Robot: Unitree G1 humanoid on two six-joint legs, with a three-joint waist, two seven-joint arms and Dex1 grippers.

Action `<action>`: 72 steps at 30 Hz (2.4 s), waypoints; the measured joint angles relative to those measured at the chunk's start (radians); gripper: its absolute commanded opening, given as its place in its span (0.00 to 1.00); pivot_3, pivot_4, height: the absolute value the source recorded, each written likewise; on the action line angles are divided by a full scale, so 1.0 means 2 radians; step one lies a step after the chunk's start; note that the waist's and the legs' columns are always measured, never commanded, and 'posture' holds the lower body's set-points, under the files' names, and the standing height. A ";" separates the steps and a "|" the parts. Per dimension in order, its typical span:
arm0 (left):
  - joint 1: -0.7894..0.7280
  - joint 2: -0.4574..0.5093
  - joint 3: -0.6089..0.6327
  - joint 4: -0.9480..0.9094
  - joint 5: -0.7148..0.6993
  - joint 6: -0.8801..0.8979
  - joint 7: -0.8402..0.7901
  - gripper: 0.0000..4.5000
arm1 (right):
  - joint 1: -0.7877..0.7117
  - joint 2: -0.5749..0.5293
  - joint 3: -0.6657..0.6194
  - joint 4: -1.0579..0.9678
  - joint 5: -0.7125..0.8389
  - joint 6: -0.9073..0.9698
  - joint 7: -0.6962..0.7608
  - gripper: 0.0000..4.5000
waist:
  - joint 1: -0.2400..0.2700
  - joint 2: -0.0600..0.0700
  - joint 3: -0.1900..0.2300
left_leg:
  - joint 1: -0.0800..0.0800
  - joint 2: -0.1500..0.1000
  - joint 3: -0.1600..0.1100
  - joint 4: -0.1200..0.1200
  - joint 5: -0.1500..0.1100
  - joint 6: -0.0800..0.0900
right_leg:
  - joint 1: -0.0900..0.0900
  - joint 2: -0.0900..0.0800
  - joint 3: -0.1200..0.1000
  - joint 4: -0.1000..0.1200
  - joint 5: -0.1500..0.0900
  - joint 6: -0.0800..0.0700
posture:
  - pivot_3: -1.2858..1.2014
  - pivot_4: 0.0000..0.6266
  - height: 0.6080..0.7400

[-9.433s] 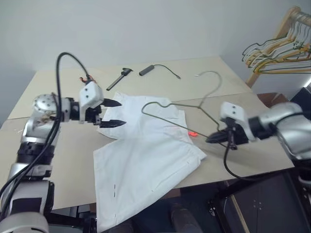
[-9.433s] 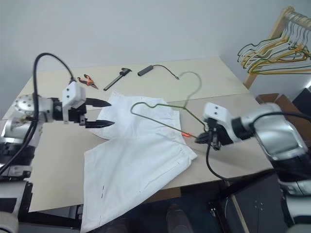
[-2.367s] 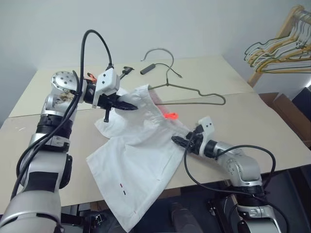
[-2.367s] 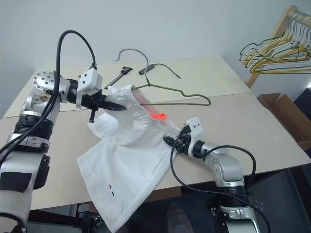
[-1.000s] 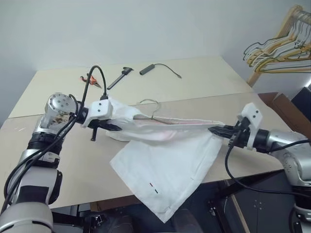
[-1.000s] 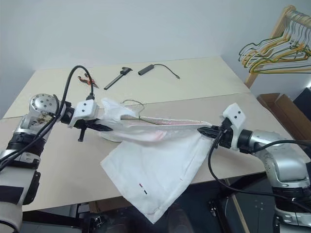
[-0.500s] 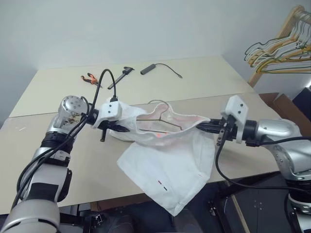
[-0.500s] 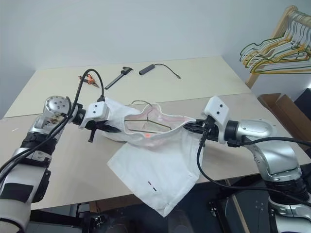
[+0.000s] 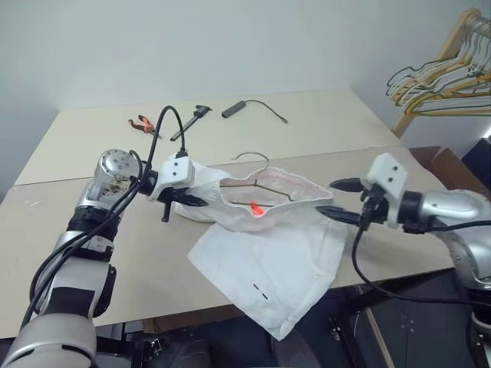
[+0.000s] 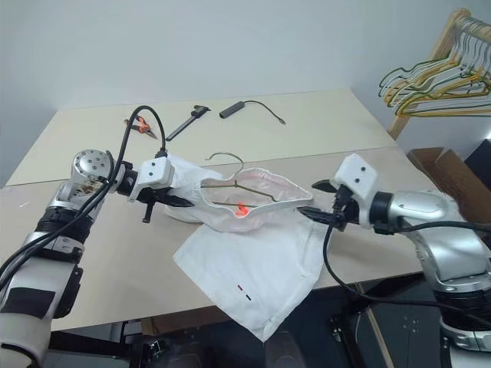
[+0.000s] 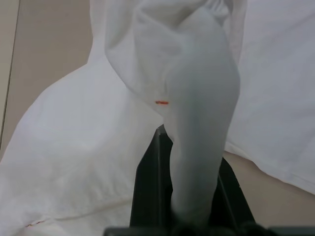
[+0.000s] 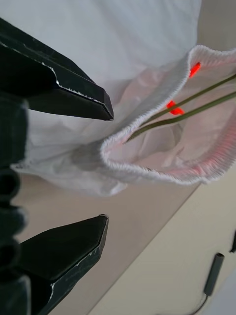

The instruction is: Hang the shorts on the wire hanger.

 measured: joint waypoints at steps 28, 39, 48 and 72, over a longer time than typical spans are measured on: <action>-0.023 0.007 -0.005 0.000 0.015 -0.003 -0.013 0.00 | -0.230 0.164 0.203 0.079 -0.030 0.003 0.002 0.01 | -0.013 0.000 0.000 | -0.002 0.000 -0.001 0.000 0.000 0.000 | -0.002 0.000 0.000 0.001 0.000 0.000 | 0.46 0.10 1.00; -0.020 0.003 0.009 -0.003 0.006 0.015 0.001 0.06 | -0.235 0.167 0.203 0.121 -0.066 -0.082 0.047 0.00 | -0.013 0.000 0.000 | -0.002 0.000 -0.001 0.000 0.000 0.000 | -0.003 0.000 0.000 0.001 0.000 0.000 | 0.46 0.09 1.00; -0.019 0.020 0.034 -0.027 -0.044 0.044 -0.029 0.63 | -0.235 0.164 0.203 0.133 -0.083 -0.099 0.073 0.00 | -0.013 0.000 0.000 | -0.002 0.000 -0.001 0.000 0.000 0.000 | -0.003 0.000 0.000 0.001 0.000 0.000 | 0.47 0.09 1.00; -0.014 0.005 0.027 0.142 0.026 -0.083 0.058 0.64 | -0.235 0.149 0.185 0.122 -0.077 -0.082 0.079 0.00 | -0.016 0.000 0.000 | -0.002 0.000 -0.001 0.000 0.000 0.000 | -0.003 0.000 -0.001 0.001 0.000 0.000 | 0.45 0.06 1.00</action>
